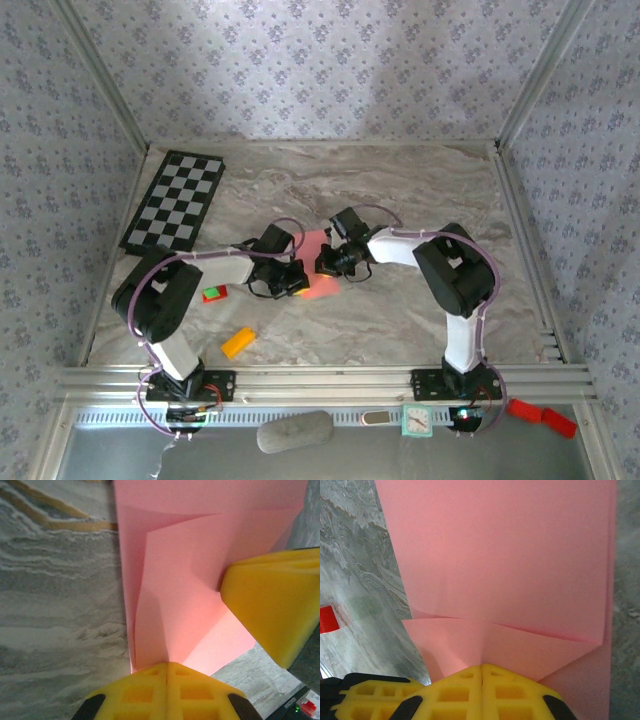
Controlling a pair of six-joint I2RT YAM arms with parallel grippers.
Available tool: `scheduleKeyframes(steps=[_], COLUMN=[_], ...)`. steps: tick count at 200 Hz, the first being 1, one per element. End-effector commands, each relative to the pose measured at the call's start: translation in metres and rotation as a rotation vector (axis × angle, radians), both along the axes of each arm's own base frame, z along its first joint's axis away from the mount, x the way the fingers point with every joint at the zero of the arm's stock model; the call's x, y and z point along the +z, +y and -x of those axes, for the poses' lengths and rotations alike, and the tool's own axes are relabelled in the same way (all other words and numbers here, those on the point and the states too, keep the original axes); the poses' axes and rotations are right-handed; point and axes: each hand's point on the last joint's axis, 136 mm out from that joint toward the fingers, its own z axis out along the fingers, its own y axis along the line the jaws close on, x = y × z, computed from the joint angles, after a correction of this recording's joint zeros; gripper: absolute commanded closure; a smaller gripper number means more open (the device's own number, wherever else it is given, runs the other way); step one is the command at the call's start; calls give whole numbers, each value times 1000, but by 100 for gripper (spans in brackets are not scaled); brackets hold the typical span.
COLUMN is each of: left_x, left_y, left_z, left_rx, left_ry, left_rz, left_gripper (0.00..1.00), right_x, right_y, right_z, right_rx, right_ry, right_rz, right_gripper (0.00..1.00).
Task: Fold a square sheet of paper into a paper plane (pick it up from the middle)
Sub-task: Fold the triangle a second time at the center of the table, then pick up the paper from the center of the table.
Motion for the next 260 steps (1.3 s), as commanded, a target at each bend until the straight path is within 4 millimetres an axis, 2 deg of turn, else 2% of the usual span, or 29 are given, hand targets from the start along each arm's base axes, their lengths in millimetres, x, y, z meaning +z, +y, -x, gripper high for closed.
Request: scheduleKeyframes(steps=[1, 28, 59, 88, 108, 129, 146, 169, 188, 207, 260], left_x=[-15, -15, -1, 23, 37, 46, 51, 49, 44, 41, 24], left_y=[20, 24, 19, 7, 4, 2, -3, -2, 0, 2, 11], left_z=[37, 46, 42, 26, 12, -4, -17, -29, -40, -52, -66], left_rx=[-50, -55, -71, -73, -51, -13, 13, 45, 71, 100, 155], left_ry=[105, 116, 80, 6, -51, -91, -110, -116, -122, -136, -141], left_rz=[-86, -91, -69, -21, -10, 14, 40, 42, 42, 48, 37], left_gripper=[99, 98, 97, 95, 93, 91, 90, 90, 89, 89, 88], right_x=[-36, -36, -34, -24, -7, 14, 26, 34, 33, 34, 33], right_y=[-26, -26, -26, -22, -15, -9, -10, -20, -30, -33, -29], right_z=[5, 4, 5, 3, -1, -5, -6, -10, -12, -13, -14], right_rx=[-36, -31, -25, -22, -19, -31, -59, -142, -214, -253, -279], right_ry=[64, 63, 63, 48, 21, -8, -19, -27, -12, -7, -1], right_rz=[130, 131, 130, 105, 58, 3, -26, -39, -40, -55, -52], right_gripper=[100, 100, 100, 100, 99, 95, 87, 76, 69, 59, 52])
